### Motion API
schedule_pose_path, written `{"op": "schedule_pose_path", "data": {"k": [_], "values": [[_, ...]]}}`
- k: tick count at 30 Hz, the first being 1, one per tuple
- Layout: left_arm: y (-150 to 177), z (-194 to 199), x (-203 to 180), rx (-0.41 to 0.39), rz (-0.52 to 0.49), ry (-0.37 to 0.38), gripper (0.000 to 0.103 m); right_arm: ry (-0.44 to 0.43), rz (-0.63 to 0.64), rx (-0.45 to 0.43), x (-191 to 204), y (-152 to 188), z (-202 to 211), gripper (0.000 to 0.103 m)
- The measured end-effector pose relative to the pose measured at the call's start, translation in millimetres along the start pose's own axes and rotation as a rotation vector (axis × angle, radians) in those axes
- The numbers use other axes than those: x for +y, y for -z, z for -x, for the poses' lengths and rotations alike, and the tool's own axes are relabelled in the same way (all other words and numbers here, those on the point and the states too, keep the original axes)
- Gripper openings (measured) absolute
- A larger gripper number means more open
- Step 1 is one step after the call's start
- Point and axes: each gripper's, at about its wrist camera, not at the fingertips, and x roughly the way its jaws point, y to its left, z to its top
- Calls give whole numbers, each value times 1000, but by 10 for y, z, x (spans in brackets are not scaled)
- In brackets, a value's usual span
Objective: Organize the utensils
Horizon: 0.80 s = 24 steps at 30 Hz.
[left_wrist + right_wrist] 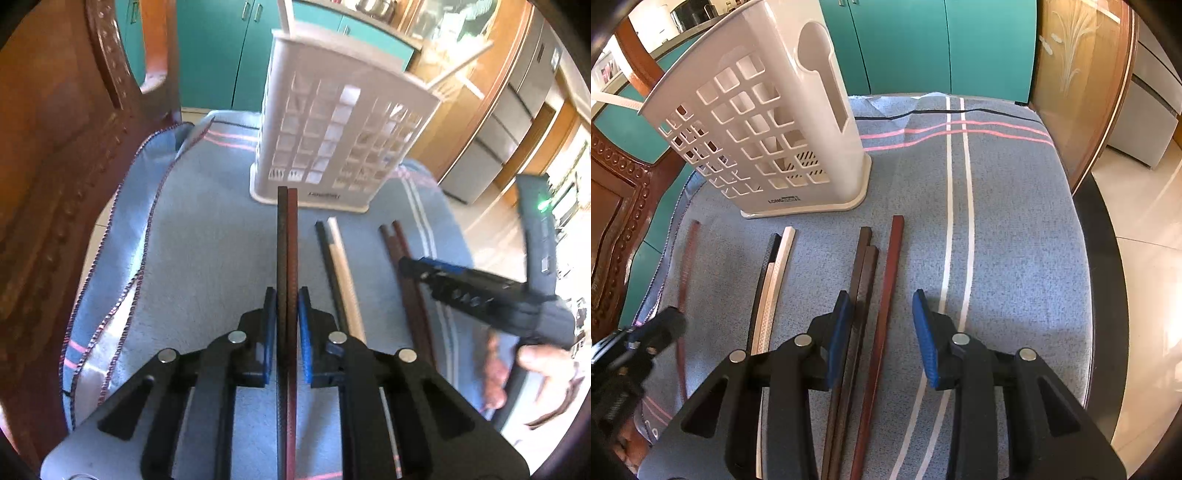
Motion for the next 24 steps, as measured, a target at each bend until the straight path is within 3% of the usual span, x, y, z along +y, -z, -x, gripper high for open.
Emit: {"op": "schedule_pose_path", "data": {"k": [3,14,20,24], "values": [[-19,78,43,-18,14,19,15,-3,-2,3,-8,4,2,35],[-62,-308,85,67,-39,-145,17,54,29,-22,46,-44,-15,35],[-132,-455,45,76,-65,-189,25,117,86,-46,95,-158,-91,35],[-180,-502,22,66,-66,-188,32,58,27,-46,-16,-280,-63,35]]}}
